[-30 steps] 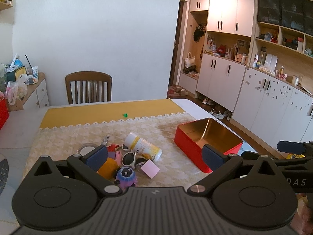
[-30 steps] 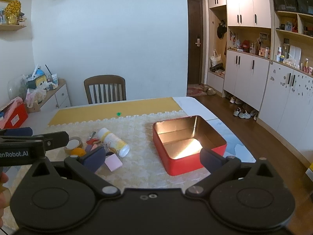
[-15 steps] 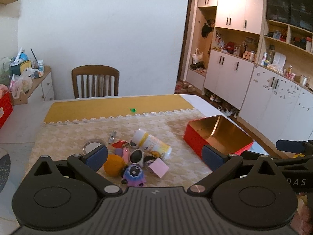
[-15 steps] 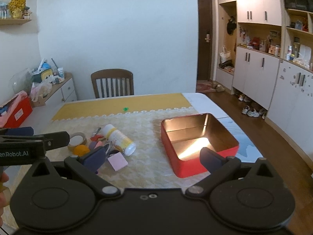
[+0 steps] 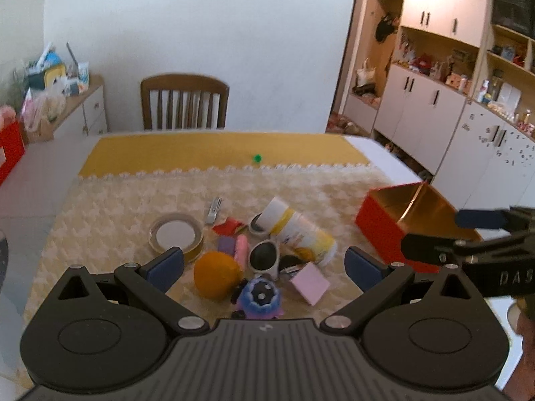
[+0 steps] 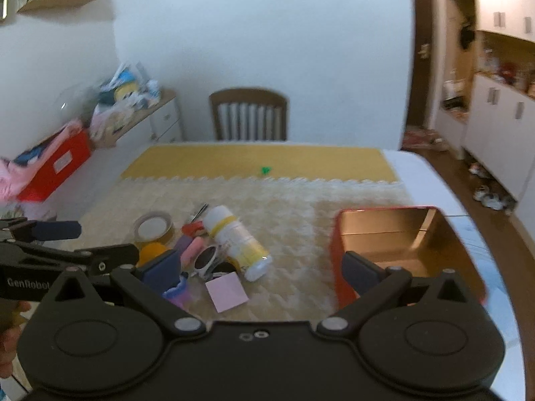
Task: Organize rigid objects
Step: 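Grasp the white-and-yellow bottle with the right tool while the left tool grasps the purple spiky toy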
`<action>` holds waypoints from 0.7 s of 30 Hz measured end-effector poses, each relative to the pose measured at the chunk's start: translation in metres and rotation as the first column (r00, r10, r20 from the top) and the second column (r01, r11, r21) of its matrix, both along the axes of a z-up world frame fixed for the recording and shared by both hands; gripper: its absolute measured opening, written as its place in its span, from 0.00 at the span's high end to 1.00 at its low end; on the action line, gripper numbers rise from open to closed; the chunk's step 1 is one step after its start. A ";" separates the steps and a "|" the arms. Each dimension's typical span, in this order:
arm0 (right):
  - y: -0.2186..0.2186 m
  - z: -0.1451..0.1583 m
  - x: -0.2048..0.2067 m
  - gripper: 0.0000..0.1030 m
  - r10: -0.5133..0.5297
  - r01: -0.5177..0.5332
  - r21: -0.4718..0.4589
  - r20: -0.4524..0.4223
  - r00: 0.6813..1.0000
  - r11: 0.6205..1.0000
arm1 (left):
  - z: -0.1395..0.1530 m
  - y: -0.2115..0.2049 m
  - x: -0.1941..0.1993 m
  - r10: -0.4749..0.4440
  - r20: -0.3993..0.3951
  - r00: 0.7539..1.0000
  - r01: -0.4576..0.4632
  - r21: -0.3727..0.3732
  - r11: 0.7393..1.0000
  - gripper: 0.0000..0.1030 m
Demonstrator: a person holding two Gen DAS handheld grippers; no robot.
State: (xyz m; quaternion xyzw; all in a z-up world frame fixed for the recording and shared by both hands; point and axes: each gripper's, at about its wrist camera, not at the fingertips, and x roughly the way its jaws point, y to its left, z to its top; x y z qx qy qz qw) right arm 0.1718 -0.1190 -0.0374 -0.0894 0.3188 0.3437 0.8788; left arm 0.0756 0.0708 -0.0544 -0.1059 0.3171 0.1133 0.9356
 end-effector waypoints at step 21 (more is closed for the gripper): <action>0.097 -0.073 0.089 0.22 0.239 -0.256 -0.194 -0.107 0.965 0.947 | -0.086 -0.009 0.044 -0.051 -0.216 0.975 0.058 0.026 0.998 0.27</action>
